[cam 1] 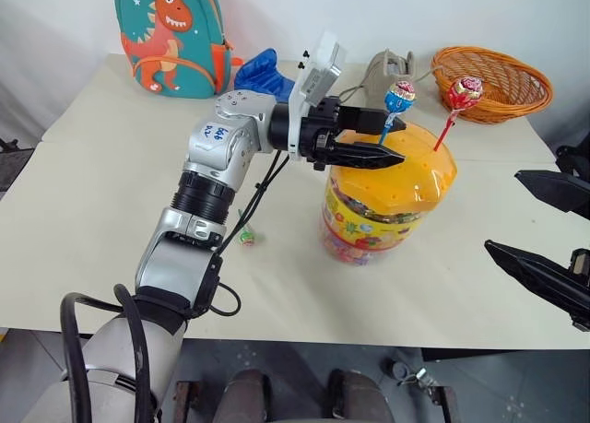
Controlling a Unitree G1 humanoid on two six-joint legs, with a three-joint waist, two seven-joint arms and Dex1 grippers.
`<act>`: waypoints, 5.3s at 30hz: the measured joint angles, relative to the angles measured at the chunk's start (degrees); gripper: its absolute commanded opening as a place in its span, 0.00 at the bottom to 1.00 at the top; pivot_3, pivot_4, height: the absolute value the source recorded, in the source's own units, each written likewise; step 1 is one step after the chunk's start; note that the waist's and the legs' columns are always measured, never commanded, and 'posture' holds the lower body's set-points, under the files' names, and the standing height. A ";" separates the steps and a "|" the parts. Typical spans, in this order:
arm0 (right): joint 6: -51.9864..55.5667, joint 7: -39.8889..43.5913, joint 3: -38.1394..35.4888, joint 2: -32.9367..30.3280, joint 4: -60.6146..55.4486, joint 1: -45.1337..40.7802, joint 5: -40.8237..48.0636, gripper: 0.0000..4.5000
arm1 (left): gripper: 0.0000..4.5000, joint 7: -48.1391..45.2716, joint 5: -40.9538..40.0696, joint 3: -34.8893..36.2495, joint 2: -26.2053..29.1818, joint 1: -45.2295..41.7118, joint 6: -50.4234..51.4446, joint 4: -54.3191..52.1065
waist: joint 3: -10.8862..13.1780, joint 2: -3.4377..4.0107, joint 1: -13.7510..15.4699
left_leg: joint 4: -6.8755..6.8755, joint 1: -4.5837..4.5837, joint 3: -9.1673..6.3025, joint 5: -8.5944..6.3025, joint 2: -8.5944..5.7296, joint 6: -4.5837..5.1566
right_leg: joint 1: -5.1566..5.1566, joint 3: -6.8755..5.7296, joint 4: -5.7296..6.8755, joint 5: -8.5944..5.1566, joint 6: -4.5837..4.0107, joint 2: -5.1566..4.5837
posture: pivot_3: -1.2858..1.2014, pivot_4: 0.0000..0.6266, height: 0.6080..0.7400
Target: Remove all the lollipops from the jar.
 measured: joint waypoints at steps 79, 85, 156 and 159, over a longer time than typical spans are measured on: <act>8.30 -5.38 27.28 -13.75 23.41 -30.41 -13.39 1.00 | 0.99 -8.35 -7.43 14.30 25.28 22.56 -2.30 -14.62 | 0.24 0.27 -1.68 | 0.12 -0.07 0.05 -0.03 0.03 0.01 | -0.06 0.01 0.08 0.01 0.02 -0.04 | 0.52 0.24 1.00; 8.22 0.11 35.95 -11.92 29.88 -41.69 -15.96 1.00 | 0.99 -10.29 -10.64 16.96 26.30 26.38 -4.09 -13.90 | 0.28 0.33 -1.80 | 0.11 -0.08 0.07 -0.04 0.04 0.01 | -0.10 0.00 0.08 0.01 0.02 -0.04 | 0.52 0.24 1.00; 45.32 -27.71 27.13 3.19 17.59 -22.56 -25.12 0.76 | 1.00 -6.50 -21.55 6.49 28.25 36.34 7.55 -42.52 | 0.32 0.53 -1.60 | 0.11 -0.16 0.15 -0.18 -0.01 0.09 | -0.21 0.15 0.05 0.04 0.07 -0.09 | 0.52 0.24 1.00; 44.29 -24.36 26.25 1.00 17.56 -22.54 -24.57 0.97 | 1.00 -2.29 -20.02 6.91 30.01 35.39 10.13 -40.92 | 0.33 0.55 -1.55 | 0.11 -0.16 0.14 -0.19 -0.03 0.10 | -0.21 0.15 0.03 0.04 0.07 -0.09 | 0.52 0.24 1.00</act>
